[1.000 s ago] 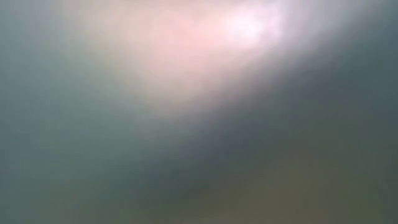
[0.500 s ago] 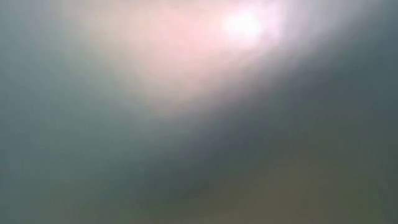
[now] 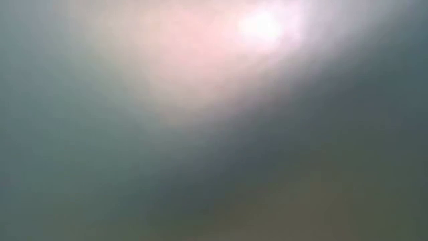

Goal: Pick & Place USB Port
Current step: Put the white charger cable into the white transparent bin, then adjust the bins

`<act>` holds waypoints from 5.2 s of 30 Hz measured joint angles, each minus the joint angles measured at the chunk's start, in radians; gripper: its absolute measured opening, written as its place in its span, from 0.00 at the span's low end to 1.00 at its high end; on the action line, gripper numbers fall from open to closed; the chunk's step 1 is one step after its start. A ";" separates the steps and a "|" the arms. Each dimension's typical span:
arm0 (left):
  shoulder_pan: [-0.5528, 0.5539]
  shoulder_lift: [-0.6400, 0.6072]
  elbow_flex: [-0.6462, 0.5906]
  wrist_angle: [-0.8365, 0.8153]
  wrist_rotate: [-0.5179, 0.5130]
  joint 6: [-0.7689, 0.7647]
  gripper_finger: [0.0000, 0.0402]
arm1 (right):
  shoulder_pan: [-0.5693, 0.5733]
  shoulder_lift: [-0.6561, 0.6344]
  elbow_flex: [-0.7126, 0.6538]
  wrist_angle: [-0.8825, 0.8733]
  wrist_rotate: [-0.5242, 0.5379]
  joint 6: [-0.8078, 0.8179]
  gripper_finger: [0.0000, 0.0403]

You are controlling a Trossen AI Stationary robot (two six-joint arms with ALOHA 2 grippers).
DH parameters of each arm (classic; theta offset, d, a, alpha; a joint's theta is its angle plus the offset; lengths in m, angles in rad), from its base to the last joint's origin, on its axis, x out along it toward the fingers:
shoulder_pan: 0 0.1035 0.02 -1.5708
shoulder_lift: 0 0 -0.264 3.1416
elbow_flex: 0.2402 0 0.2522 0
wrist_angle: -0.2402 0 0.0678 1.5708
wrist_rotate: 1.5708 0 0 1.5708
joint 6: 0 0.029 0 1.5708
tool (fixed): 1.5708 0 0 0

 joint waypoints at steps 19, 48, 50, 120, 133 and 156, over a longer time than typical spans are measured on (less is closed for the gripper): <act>-0.018 0.000 0.000 0.002 -0.015 -0.025 0.23 | -0.076 0.002 0.000 -0.233 -0.241 -0.031 0.02; -0.041 0.000 -0.001 -0.005 -0.059 -0.029 0.23 | -0.112 0.175 0.001 -0.219 -0.717 0.027 0.03; -0.041 0.000 -0.001 -0.006 -0.059 -0.029 0.23 | -0.122 0.185 0.001 -0.217 -0.730 0.027 0.04; -0.049 0.729 0.507 -0.470 0.022 0.212 0.23 | -0.628 -0.077 0.000 0.083 -0.408 -1.005 0.40; -0.034 0.752 0.511 -0.515 0.052 0.142 0.23 | -0.623 -0.077 0.000 0.036 -0.457 -1.130 0.40; -0.042 0.752 0.482 -0.496 0.048 0.074 0.23 | -0.619 -0.077 0.000 0.007 -0.468 -1.140 0.38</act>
